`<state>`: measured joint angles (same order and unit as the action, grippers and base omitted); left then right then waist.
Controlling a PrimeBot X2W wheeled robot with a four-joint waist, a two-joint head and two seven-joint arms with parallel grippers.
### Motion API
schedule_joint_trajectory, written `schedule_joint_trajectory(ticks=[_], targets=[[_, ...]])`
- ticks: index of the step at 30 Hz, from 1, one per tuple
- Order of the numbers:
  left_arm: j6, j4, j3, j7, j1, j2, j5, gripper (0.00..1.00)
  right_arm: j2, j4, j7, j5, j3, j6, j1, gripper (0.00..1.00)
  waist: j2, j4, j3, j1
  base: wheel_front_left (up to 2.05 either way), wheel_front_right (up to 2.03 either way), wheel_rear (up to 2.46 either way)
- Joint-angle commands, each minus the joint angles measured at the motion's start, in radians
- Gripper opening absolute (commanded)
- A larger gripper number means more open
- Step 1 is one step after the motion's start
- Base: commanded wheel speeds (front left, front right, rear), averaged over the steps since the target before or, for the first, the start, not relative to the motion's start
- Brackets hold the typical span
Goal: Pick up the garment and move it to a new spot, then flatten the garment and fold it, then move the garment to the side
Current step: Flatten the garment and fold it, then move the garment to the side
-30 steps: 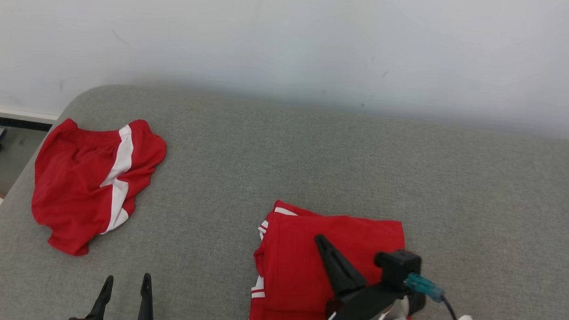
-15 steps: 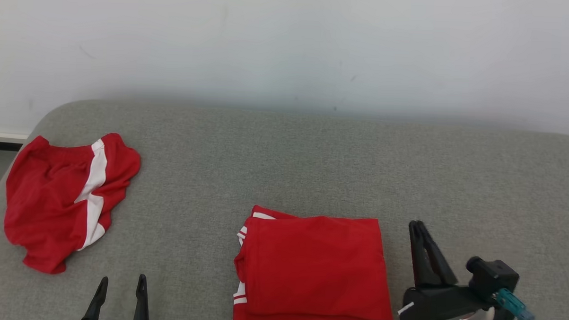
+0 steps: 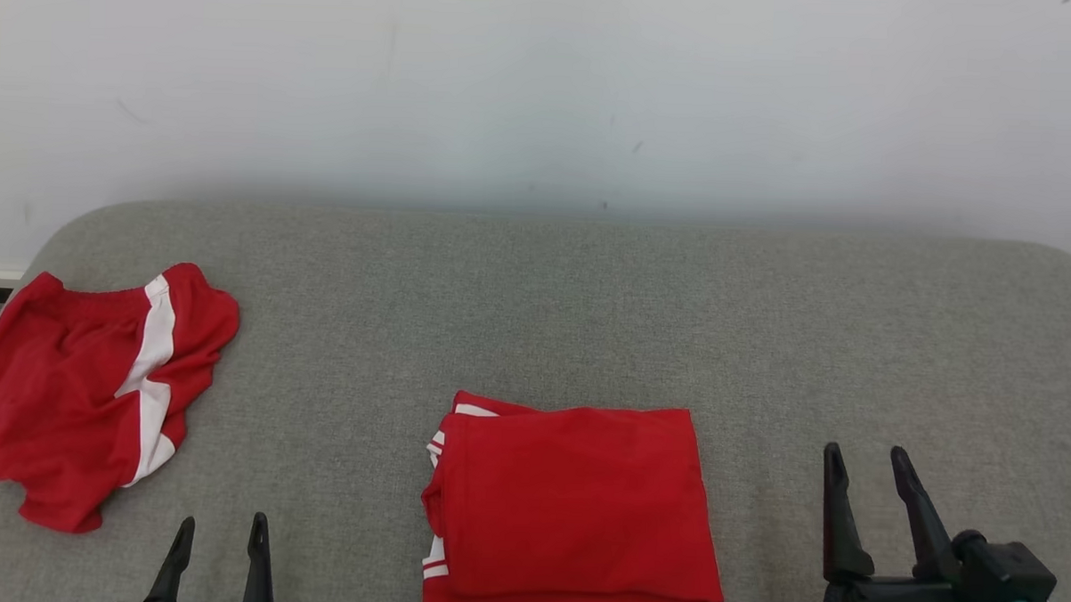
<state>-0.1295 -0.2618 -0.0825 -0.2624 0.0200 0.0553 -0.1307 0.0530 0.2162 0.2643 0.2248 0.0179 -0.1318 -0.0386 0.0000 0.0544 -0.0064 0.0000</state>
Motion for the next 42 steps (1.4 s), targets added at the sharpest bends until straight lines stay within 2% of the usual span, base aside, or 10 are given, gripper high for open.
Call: schedule_joint_trajectory(ticks=[1, 6, 16, 42], targets=[[-0.001, 0.006, -0.004, -0.001, 0.012, 0.0, 0.004, 1.0, -0.001, -0.014, 0.002, -0.025, 0.008, 0.003, 0.017, 1.0, 0.0, -0.002, -0.003, 0.0, 0.0, 0.0, 0.0], [-0.001, 0.007, -0.005, -0.001, 0.023, 0.0, 0.003, 1.0, -0.003, -0.007, 0.002, -0.06, 0.023, 0.003, 0.067, 1.0, 0.0, -0.005, -0.013, 0.0, 0.0, 0.0, 0.0], [-0.001, -0.001, 0.01, -0.001, 0.033, 0.0, 0.007, 1.0, -0.003, 0.047, 0.002, -0.02, -0.022, 0.003, 0.103, 1.0, 0.0, 0.002, -0.024, 0.0, 0.0, 0.0, 0.0], [-0.001, 0.034, 0.031, -0.001, 0.058, 0.017, -0.004, 1.0, -0.002, 0.055, 0.002, -0.006, -0.032, 0.003, 0.102, 1.0, 0.0, 0.008, -0.034, 0.0, 0.0, 0.0, 0.0]])
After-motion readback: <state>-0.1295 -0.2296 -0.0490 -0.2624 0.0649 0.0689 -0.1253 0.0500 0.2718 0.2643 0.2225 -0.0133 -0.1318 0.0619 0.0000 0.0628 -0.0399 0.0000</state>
